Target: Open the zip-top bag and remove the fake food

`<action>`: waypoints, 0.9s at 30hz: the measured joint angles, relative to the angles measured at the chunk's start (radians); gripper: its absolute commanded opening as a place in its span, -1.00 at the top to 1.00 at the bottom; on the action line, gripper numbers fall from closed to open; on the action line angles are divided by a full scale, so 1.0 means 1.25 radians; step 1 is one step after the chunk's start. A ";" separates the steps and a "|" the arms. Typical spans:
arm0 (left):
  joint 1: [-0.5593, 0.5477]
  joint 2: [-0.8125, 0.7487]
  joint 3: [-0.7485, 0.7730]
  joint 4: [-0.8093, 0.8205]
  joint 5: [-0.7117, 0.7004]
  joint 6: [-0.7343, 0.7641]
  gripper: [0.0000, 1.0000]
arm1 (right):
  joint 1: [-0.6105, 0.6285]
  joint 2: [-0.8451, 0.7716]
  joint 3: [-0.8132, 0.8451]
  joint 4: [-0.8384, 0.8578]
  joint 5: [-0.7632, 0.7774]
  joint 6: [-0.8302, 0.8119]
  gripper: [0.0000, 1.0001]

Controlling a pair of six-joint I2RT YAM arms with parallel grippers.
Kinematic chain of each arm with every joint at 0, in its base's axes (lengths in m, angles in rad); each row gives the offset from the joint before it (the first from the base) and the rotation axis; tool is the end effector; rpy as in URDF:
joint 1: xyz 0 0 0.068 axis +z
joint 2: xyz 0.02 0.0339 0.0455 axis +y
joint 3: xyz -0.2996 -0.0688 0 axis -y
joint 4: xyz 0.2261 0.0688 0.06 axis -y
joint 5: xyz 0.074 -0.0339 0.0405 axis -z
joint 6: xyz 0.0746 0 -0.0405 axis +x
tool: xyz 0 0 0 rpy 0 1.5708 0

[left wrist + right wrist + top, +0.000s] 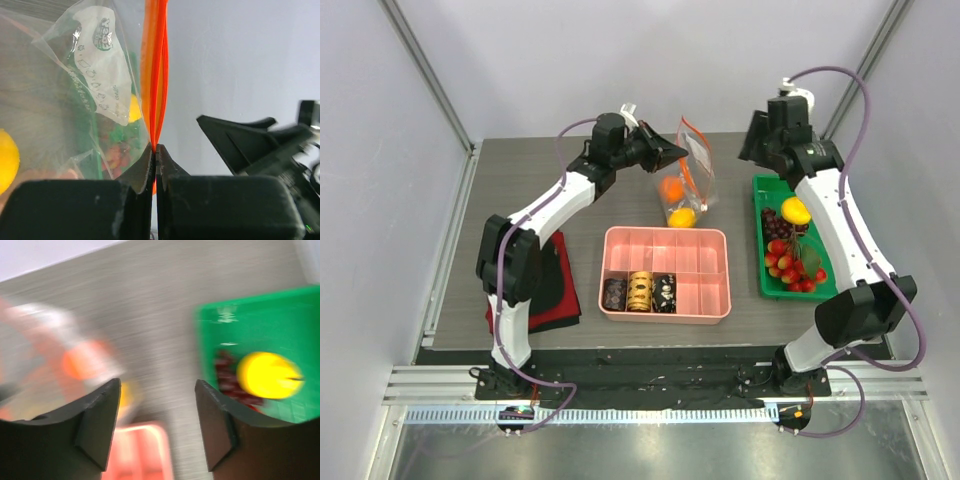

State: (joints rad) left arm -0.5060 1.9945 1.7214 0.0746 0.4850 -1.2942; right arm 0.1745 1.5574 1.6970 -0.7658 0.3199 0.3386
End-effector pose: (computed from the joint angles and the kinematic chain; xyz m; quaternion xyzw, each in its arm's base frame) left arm 0.4330 -0.2797 0.3558 -0.1479 0.7519 -0.5973 0.2367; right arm 0.3477 0.0375 0.4191 0.1443 0.8703 -0.0232 0.4704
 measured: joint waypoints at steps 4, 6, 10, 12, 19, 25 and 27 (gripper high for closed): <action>-0.002 0.005 0.001 0.003 0.004 -0.006 0.99 | 0.085 0.004 0.060 -0.002 -0.104 0.034 0.43; -0.002 0.010 0.000 0.003 0.004 -0.006 0.99 | 0.103 0.017 0.087 0.002 -0.143 0.060 0.65; -0.002 0.017 -0.001 0.003 0.004 -0.005 0.99 | 0.124 0.067 0.121 0.006 -0.190 0.101 0.88; -0.002 0.020 -0.001 0.002 0.004 -0.005 0.99 | 0.134 0.101 0.133 0.005 -0.201 0.115 0.92; -0.002 0.026 -0.001 0.001 0.002 0.005 1.00 | 0.175 0.215 0.205 -0.031 -0.213 0.127 0.94; 0.002 0.027 -0.001 -0.004 -0.002 0.020 0.99 | 0.183 0.275 0.219 -0.049 -0.191 0.118 0.94; 0.001 0.029 -0.001 -0.004 -0.002 0.020 1.00 | 0.183 0.291 0.219 -0.052 -0.181 0.110 0.94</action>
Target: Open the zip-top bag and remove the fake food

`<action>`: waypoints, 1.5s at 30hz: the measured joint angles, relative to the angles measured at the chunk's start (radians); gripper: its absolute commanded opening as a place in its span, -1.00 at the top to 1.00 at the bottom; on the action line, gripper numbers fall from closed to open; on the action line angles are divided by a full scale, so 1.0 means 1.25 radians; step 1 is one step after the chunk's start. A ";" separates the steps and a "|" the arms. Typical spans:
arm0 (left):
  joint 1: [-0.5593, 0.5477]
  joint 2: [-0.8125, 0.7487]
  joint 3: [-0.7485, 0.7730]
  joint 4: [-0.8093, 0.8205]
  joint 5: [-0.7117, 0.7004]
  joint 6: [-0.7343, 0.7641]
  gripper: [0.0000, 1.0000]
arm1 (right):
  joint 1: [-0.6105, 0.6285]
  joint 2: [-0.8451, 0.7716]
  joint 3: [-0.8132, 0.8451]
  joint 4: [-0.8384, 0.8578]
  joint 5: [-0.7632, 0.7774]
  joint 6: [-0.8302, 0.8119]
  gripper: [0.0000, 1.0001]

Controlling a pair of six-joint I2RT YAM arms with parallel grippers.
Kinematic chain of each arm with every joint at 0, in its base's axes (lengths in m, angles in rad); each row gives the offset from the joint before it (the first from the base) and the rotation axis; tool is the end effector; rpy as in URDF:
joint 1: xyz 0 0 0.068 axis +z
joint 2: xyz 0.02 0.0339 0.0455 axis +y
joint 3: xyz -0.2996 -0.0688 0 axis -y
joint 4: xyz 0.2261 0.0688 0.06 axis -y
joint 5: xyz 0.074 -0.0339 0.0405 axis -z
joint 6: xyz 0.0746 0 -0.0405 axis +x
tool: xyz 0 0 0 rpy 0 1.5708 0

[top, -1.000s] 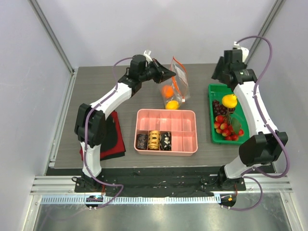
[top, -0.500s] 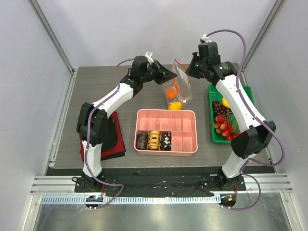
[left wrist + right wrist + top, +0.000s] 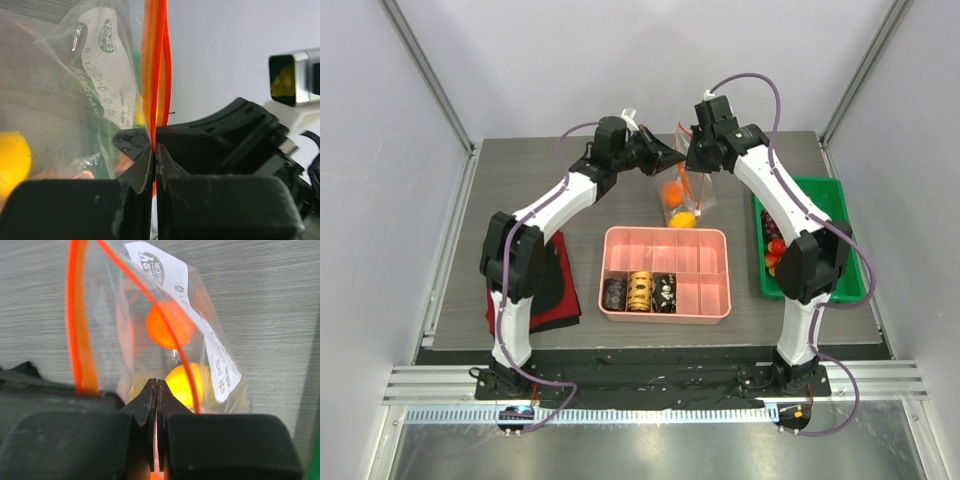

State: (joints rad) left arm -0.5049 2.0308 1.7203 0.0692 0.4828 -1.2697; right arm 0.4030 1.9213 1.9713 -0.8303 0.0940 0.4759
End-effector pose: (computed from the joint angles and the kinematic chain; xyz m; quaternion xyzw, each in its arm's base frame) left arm 0.4407 -0.2831 0.3365 -0.1484 0.7641 -0.5833 0.2324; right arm 0.4177 0.1705 0.3618 0.0517 0.9206 0.1244 0.3665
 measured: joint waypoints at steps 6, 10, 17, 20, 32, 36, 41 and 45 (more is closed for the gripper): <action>-0.003 0.013 0.005 -0.001 0.000 -0.002 0.99 | -0.003 0.052 0.000 0.015 -0.020 -0.023 0.88; -0.002 0.013 0.005 -0.013 -0.011 0.014 0.99 | -0.005 0.090 0.000 0.036 -0.039 -0.027 0.81; 0.019 0.008 -0.048 -0.030 -0.023 0.061 1.00 | -0.003 0.161 0.002 0.076 -0.074 -0.018 0.43; 0.029 0.002 -0.081 -0.047 -0.023 0.087 1.00 | 0.003 0.196 0.002 0.086 -0.077 -0.013 0.26; 0.045 -0.004 -0.108 -0.096 -0.024 0.158 1.00 | 0.031 0.250 -0.003 0.088 -0.003 -0.043 -0.36; 0.045 -0.012 -0.127 -0.095 -0.024 0.161 1.00 | 0.033 0.250 -0.024 0.122 0.005 -0.052 -0.50; 0.045 -0.013 -0.139 -0.096 -0.026 0.163 1.00 | 0.034 0.251 -0.064 0.196 0.002 -0.069 -0.60; 0.045 -0.013 -0.144 -0.096 -0.028 0.164 1.00 | 0.034 0.255 -0.086 0.264 -0.011 -0.083 -0.62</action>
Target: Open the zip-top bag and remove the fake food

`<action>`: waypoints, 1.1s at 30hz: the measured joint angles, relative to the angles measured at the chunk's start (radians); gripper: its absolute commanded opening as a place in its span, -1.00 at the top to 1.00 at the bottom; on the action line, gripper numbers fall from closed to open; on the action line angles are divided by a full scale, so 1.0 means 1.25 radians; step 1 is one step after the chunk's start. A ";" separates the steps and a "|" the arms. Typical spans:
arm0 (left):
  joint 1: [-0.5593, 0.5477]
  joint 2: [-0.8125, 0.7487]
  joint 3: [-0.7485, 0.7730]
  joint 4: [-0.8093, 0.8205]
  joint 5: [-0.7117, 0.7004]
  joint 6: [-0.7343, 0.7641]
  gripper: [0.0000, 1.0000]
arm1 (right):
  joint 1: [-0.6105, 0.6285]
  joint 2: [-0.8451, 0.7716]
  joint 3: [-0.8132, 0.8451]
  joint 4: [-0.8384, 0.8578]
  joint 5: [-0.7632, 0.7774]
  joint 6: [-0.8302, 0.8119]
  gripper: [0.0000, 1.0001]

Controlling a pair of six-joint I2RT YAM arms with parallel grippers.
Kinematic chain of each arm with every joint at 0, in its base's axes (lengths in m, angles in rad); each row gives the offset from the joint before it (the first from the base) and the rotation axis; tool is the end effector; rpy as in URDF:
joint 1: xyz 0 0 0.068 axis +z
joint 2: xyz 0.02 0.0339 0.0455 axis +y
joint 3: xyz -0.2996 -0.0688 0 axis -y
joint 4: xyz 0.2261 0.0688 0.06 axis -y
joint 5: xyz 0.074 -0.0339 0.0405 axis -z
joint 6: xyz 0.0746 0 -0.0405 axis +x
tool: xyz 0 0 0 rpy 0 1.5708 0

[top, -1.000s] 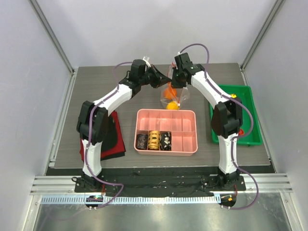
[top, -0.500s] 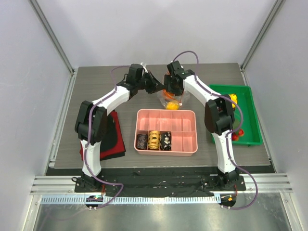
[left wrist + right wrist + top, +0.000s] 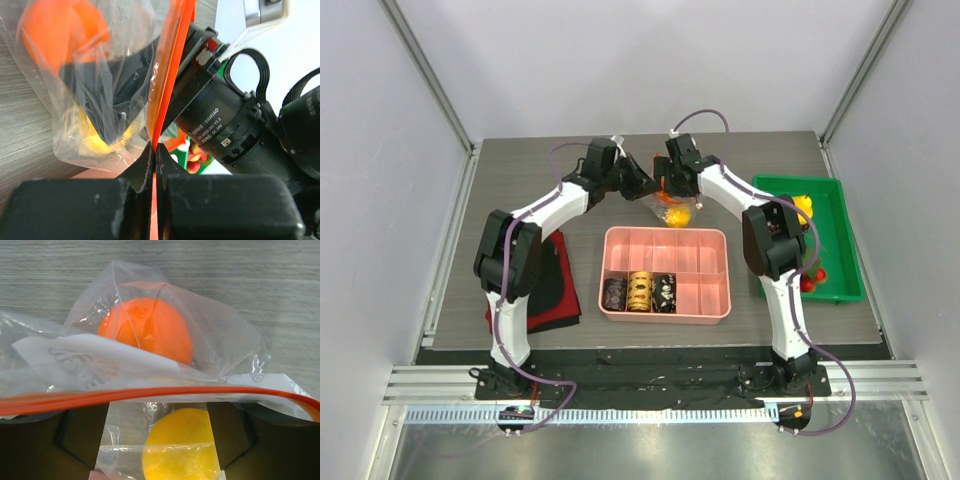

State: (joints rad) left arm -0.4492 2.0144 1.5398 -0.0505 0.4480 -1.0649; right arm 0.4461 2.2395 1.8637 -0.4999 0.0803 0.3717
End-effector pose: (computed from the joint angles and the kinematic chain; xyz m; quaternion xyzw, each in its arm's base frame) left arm 0.4358 -0.2459 0.2633 -0.1503 0.8387 -0.4743 0.2217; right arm 0.4835 0.2246 0.2075 -0.0213 0.9393 0.1007 0.3273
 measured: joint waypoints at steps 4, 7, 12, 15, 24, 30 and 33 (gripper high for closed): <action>0.000 -0.001 -0.010 -0.001 -0.002 0.002 1.00 | 0.000 0.016 -0.001 0.039 -0.011 -0.002 -0.34; 0.000 -0.001 -0.015 -0.002 -0.001 0.003 1.00 | 0.000 0.028 0.000 0.056 -0.015 -0.001 -0.09; 0.000 -0.003 -0.015 -0.003 0.001 0.003 1.00 | 0.000 0.030 0.001 0.068 -0.021 -0.005 0.35; 0.001 -0.006 -0.015 -0.002 0.001 0.001 1.00 | 0.000 0.023 0.001 0.074 -0.022 -0.013 0.56; 0.009 -0.012 -0.019 0.001 0.008 -0.008 1.00 | 0.000 -0.101 -0.037 0.046 -0.038 -0.014 0.15; 0.009 -0.012 -0.019 0.014 0.023 -0.041 1.00 | 0.000 -0.146 -0.038 -0.047 -0.039 -0.038 0.04; 0.009 -0.012 -0.019 0.041 0.028 -0.066 1.00 | -0.002 -0.131 -0.020 -0.111 -0.039 -0.056 0.01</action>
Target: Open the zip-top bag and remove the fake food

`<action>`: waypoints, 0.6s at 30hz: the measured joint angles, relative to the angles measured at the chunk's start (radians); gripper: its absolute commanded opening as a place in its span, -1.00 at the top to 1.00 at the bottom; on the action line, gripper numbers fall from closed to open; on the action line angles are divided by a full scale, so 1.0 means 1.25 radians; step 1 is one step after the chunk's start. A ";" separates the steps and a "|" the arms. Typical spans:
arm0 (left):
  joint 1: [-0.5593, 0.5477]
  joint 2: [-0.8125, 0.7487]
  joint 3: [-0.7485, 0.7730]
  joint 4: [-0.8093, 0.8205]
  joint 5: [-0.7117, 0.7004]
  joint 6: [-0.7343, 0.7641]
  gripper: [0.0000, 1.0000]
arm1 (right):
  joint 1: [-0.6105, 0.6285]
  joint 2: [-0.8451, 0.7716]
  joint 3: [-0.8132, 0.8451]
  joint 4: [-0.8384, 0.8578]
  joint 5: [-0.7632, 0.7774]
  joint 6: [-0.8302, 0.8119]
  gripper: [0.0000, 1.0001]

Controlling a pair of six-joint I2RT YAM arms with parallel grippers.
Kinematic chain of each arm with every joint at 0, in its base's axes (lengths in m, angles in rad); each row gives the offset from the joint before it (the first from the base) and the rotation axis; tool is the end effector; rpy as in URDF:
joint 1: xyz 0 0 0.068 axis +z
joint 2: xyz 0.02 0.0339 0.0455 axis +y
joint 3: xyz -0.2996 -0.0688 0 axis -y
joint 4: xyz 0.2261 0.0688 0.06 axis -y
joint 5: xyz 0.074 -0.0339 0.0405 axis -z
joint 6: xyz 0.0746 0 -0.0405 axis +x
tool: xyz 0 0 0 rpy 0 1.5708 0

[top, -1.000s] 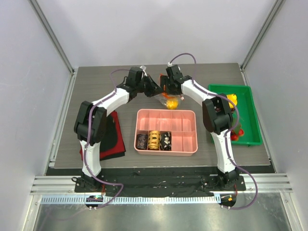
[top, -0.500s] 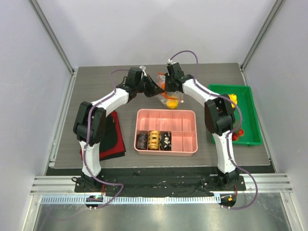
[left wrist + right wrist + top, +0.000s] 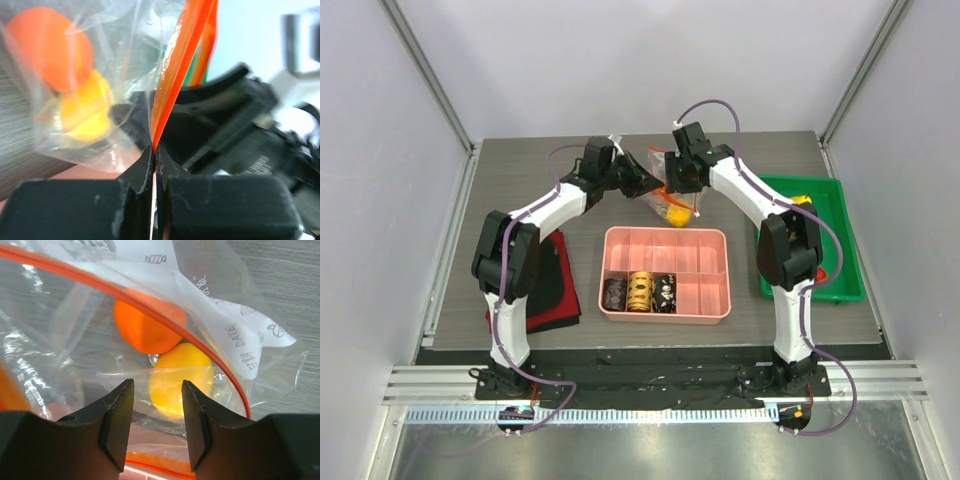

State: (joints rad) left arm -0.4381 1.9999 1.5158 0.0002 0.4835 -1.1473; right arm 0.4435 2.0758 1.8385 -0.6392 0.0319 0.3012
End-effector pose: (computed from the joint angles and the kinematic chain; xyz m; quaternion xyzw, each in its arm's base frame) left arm 0.4350 -0.2421 0.2687 -0.1725 0.8223 -0.5014 0.2065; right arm 0.4471 0.2098 0.2667 -0.0614 0.9382 0.1098 0.3223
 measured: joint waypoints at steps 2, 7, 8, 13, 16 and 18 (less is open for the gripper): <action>0.000 0.000 0.000 0.016 0.003 -0.014 1.00 | -0.003 0.022 0.028 -0.035 -0.001 -0.009 0.01; -0.003 0.000 0.000 0.022 0.005 -0.025 1.00 | -0.011 0.052 0.050 -0.051 -0.025 -0.011 -0.39; -0.003 0.000 0.000 0.022 0.003 -0.025 1.00 | -0.013 0.052 0.050 -0.049 -0.027 -0.010 -0.46; 0.000 0.000 0.000 0.023 -0.012 -0.024 1.00 | -0.024 0.062 0.063 0.000 -0.049 0.018 -0.62; 0.005 0.000 0.000 0.023 -0.035 -0.023 1.00 | -0.025 0.091 0.095 0.009 -0.066 0.033 -0.64; 0.008 0.000 0.000 0.016 -0.056 -0.019 1.00 | -0.025 0.111 0.107 0.021 -0.081 0.040 -0.67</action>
State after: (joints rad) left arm -0.4282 1.9999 1.5158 0.0196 0.4133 -1.1706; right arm 0.4118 2.2150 1.9724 -0.6132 -0.0689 0.3508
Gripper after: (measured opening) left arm 0.003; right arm 0.814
